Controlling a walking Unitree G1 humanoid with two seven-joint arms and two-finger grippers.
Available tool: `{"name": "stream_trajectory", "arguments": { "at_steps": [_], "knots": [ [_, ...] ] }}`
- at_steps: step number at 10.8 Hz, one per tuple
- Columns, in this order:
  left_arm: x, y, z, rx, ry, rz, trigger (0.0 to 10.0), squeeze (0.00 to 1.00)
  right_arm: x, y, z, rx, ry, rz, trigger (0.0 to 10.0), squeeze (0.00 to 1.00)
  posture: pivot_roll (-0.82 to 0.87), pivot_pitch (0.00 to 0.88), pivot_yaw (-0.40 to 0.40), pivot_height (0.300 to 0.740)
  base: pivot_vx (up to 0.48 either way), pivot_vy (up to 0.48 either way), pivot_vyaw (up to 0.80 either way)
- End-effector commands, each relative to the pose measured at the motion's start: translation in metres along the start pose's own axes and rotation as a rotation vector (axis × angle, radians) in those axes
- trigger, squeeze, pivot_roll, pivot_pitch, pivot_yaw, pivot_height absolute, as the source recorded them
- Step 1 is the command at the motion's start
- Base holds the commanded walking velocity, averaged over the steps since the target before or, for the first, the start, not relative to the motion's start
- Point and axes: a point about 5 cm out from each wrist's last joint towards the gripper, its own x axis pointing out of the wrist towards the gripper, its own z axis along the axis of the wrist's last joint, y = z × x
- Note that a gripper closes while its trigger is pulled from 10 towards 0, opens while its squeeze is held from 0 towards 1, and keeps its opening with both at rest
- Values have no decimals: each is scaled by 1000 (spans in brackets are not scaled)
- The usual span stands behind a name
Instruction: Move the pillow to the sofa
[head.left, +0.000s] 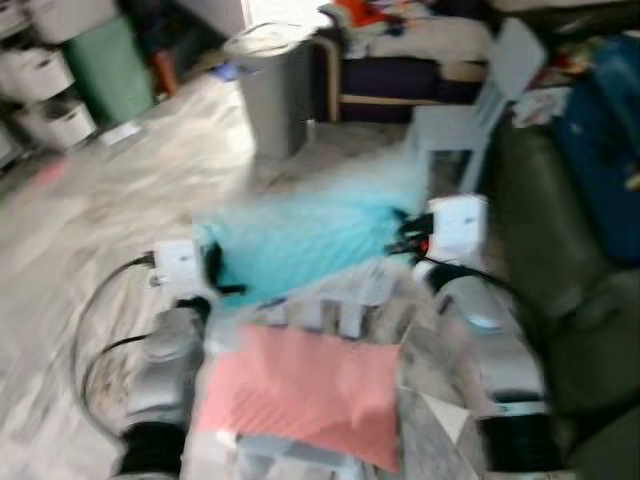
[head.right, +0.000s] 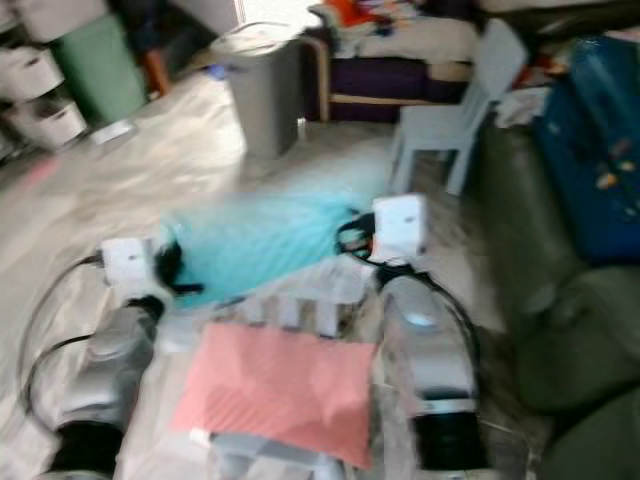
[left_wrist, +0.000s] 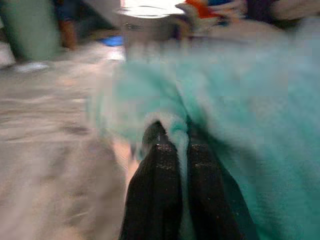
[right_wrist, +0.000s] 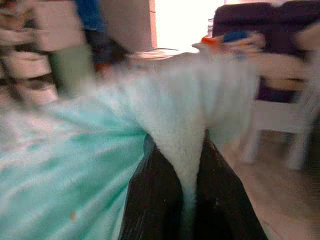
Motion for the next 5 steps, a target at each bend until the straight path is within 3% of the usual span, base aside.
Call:
{"name": "stream_trajectory", "arguments": {
  "at_steps": [1, 5],
  "knots": [
    [0, -4, 1, 38, 6, -32, 10000, 0, -1, -3, 0, 19, 0, -22, 10000, 0, -31, 0, 56, 740, 0, 0, 0],
    [3, -4, 6, 104, 8, 44, 10000, 0, -4, -2, -2, 26, 15, -23, 10000, 0, -31, 0, 52, 740, 0, 0, 0]
  ]
}}
